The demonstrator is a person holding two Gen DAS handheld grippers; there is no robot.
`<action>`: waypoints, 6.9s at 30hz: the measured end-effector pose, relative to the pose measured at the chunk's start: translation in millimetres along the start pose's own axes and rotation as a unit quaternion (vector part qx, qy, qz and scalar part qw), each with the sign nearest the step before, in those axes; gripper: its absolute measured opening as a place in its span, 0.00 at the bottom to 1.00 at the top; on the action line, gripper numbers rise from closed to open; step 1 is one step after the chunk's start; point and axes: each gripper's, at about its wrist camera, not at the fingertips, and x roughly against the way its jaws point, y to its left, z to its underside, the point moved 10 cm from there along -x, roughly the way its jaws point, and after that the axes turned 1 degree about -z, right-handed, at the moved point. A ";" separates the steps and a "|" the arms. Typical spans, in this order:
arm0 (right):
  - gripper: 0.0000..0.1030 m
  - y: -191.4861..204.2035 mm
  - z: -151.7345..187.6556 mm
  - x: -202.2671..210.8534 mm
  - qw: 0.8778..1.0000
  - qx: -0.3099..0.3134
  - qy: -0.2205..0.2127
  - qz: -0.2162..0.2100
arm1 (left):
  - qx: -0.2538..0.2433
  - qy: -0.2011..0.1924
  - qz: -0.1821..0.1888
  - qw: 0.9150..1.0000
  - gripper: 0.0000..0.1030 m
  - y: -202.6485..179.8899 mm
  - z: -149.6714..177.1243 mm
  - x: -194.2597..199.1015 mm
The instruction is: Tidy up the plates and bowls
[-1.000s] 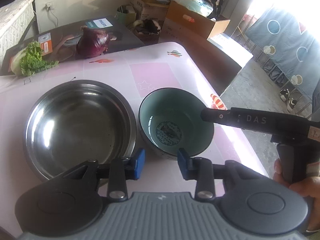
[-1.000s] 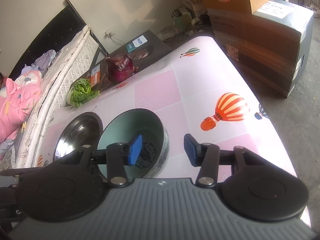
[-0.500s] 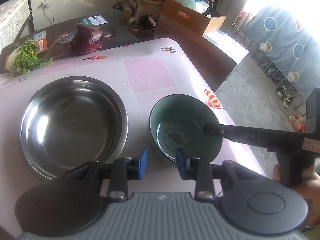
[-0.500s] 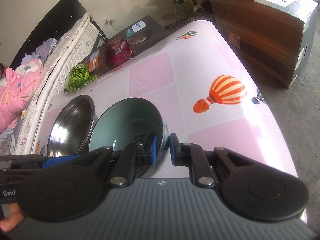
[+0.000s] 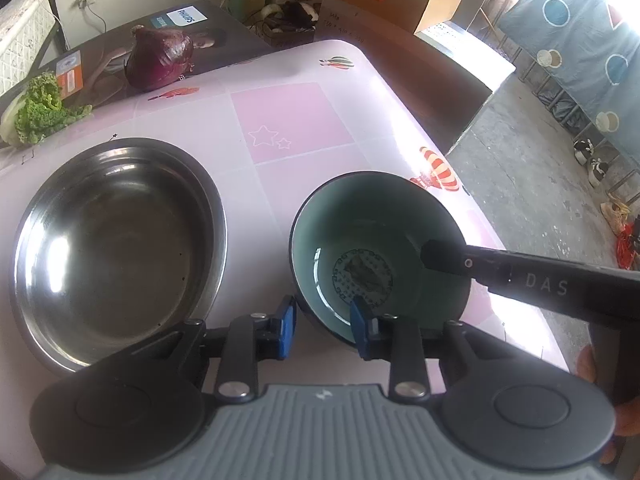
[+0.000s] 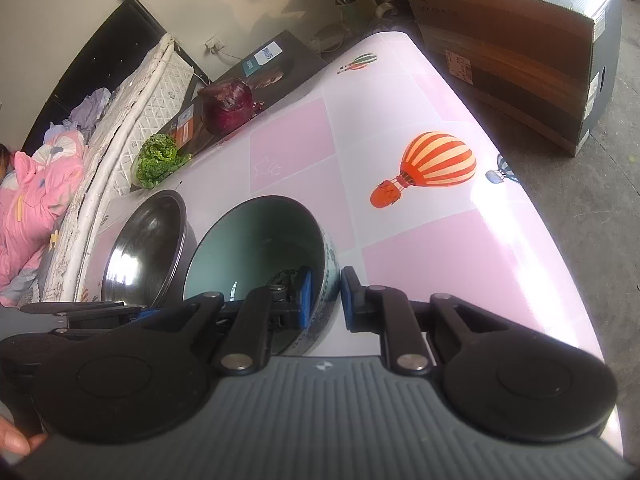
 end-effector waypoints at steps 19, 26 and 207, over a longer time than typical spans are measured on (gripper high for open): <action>0.15 2.2 -0.4 -6.2 1.000 -0.006 -0.013 0.014 | 0.008 0.015 -0.011 1.000 0.22 2.7 -2.8 -10.6; 0.15 2.8 -0.3 -1.3 1.000 0.000 -0.017 0.017 | 0.008 0.007 -0.008 1.000 0.23 0.2 -3.4 -4.4; 0.15 237.1 330.9 60.7 0.988 0.104 0.040 -0.111 | 0.130 -0.211 -0.099 0.964 0.32 222.8 373.4 200.9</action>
